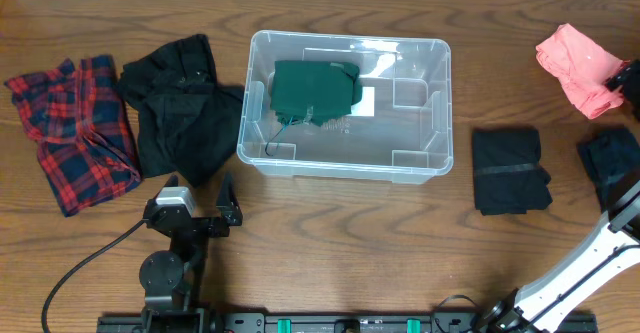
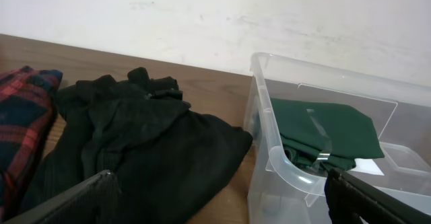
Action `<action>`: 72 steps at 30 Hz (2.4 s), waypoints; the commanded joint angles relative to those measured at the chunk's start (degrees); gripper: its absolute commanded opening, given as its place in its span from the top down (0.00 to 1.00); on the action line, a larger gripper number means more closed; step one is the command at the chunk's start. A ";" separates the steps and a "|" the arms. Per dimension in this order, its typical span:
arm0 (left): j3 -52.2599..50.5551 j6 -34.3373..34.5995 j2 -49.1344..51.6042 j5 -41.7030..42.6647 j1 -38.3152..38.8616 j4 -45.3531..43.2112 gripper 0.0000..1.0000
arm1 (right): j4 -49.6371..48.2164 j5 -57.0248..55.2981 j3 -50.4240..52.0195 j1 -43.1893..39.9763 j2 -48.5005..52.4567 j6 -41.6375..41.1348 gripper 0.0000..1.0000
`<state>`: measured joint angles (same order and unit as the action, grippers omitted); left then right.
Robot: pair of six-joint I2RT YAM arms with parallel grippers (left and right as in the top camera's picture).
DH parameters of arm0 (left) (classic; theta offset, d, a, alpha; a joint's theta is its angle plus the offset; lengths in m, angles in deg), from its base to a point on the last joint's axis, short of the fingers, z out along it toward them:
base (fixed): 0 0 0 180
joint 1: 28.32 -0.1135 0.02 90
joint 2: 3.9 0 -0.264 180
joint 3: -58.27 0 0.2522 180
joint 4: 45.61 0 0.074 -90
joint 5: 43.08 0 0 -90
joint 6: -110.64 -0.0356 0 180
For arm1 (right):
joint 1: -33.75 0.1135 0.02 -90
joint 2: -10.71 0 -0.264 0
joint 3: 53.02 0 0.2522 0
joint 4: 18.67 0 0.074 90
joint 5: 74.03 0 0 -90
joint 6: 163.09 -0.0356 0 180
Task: Pack container
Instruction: 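Release the green cloth and move the right gripper to the pink cloth, then grasp the pink cloth and place it in the bin beside the green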
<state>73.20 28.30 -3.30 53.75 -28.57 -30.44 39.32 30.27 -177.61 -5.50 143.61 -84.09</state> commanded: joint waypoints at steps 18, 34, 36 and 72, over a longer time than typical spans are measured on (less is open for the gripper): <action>-0.94 -0.28 -0.33 0.44 0.22 1.99 0.02 | -8.85 -1.27 0.37 7.48 6.60 -3.78 0.14; -0.94 -0.28 -0.33 0.44 0.22 2.01 0.02 | -5.31 -3.30 0.37 6.95 6.56 -4.42 0.99; -0.94 -0.28 -0.33 0.44 0.22 2.01 0.02 | -4.35 -1.88 0.35 6.95 5.88 -4.37 0.99; -0.94 -0.28 -0.33 0.44 0.22 2.01 0.02 | 17.70 12.55 2.40 48.61 -32.79 11.65 0.99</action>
<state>73.20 28.30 -3.30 53.77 -28.57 -30.44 57.37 47.61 -176.05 39.57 109.34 -72.42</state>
